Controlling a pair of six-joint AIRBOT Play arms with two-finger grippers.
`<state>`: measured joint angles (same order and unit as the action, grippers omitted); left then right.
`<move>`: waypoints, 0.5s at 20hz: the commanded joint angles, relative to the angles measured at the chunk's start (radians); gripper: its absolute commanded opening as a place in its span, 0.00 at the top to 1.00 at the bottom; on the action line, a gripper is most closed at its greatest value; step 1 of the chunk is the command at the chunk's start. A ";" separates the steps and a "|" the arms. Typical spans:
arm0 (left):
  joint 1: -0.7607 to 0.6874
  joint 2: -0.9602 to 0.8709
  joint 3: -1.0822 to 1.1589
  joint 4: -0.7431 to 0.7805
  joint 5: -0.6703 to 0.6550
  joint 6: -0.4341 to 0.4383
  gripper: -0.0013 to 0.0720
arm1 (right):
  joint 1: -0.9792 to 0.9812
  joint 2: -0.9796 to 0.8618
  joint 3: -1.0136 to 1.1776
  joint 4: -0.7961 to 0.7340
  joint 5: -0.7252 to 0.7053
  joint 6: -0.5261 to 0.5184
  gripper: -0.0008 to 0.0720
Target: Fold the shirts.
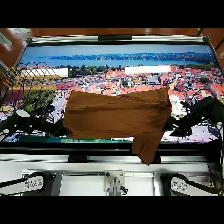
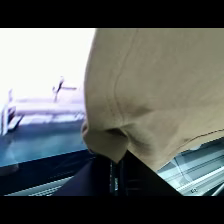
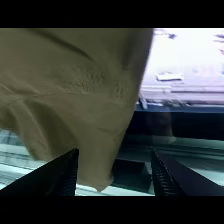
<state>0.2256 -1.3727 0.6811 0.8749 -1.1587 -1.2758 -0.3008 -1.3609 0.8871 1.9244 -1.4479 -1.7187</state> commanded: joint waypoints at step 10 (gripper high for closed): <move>0.000 0.004 0.001 -0.005 0.000 0.003 0.94 | 0.066 0.001 -0.210 0.122 0.163 -0.020 0.54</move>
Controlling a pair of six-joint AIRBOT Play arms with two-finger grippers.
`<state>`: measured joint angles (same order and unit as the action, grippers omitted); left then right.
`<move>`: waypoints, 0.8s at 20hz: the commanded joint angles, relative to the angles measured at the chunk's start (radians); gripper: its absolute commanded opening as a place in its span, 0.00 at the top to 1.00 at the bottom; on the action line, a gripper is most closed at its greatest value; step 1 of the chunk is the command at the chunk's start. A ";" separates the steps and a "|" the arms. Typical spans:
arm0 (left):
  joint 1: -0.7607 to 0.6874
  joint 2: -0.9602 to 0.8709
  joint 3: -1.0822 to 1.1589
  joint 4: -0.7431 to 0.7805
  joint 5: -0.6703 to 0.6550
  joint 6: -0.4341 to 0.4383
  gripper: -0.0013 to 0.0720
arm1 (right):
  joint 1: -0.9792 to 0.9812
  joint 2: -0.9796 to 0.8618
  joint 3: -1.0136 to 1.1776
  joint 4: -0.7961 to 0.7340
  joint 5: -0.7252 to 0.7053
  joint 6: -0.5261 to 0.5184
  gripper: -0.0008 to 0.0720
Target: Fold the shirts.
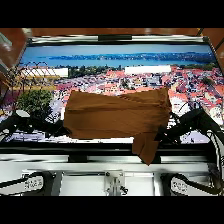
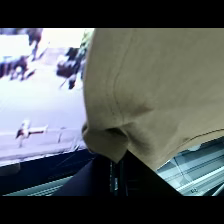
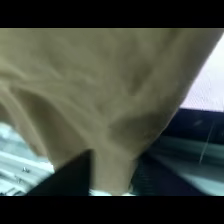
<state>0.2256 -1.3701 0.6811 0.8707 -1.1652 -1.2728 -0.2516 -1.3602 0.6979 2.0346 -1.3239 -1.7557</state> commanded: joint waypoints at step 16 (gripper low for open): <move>-0.003 -0.140 0.611 -0.061 0.058 -0.056 0.94 | 0.085 -0.074 0.701 0.032 0.233 0.149 0.89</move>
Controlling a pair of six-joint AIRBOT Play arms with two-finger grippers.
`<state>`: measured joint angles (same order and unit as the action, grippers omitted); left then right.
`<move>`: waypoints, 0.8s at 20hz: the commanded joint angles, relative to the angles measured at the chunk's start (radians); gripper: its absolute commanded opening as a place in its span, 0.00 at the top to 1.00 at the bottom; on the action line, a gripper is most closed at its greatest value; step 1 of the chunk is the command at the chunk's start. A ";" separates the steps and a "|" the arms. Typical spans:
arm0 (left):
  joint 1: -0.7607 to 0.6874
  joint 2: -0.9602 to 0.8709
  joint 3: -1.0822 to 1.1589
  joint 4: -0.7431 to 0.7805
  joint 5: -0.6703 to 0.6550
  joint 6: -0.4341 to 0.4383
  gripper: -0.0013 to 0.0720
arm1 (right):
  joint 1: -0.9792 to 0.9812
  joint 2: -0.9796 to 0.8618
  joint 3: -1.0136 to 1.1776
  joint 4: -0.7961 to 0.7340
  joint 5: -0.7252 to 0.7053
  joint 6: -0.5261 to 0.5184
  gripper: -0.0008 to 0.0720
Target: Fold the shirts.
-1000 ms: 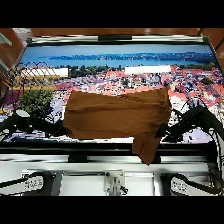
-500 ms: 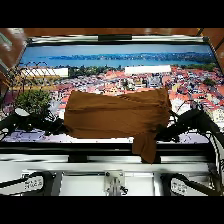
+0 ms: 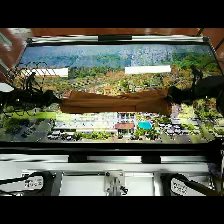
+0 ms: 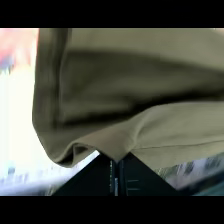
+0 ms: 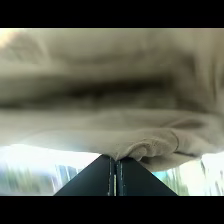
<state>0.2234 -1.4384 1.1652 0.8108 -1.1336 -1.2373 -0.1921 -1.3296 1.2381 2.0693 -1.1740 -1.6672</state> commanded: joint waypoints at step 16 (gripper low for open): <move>-0.024 -0.373 0.342 -0.101 -0.194 -0.056 0.15 | 0.008 -0.343 0.270 -0.137 0.142 0.060 0.07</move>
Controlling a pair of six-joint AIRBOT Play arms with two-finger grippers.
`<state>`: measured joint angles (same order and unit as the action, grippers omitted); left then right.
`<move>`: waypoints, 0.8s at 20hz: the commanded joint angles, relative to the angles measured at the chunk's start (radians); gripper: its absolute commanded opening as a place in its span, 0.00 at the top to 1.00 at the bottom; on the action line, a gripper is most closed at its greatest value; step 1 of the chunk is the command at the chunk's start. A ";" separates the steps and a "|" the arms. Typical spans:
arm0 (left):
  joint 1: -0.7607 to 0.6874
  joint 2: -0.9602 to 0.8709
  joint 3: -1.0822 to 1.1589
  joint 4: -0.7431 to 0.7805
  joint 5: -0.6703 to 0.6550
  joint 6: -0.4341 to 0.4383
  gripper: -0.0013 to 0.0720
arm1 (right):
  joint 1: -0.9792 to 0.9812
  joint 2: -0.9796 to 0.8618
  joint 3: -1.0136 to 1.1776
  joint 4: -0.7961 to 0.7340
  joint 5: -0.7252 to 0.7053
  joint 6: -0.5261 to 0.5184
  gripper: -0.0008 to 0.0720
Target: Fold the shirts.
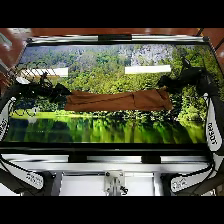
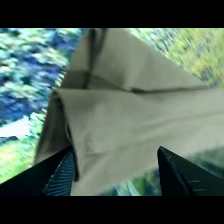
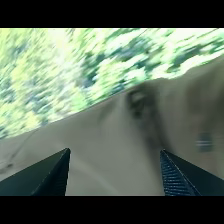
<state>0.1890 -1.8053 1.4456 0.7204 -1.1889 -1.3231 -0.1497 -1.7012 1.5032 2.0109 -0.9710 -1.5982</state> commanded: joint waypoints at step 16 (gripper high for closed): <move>-0.040 0.151 0.087 -0.007 -0.234 0.048 0.17 | -0.076 -0.179 0.003 0.087 -0.198 -0.018 0.07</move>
<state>0.1619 -1.6592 1.5318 0.7143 -1.4178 -1.2827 -0.2382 -1.8374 1.5078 2.0014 -1.1732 -1.6157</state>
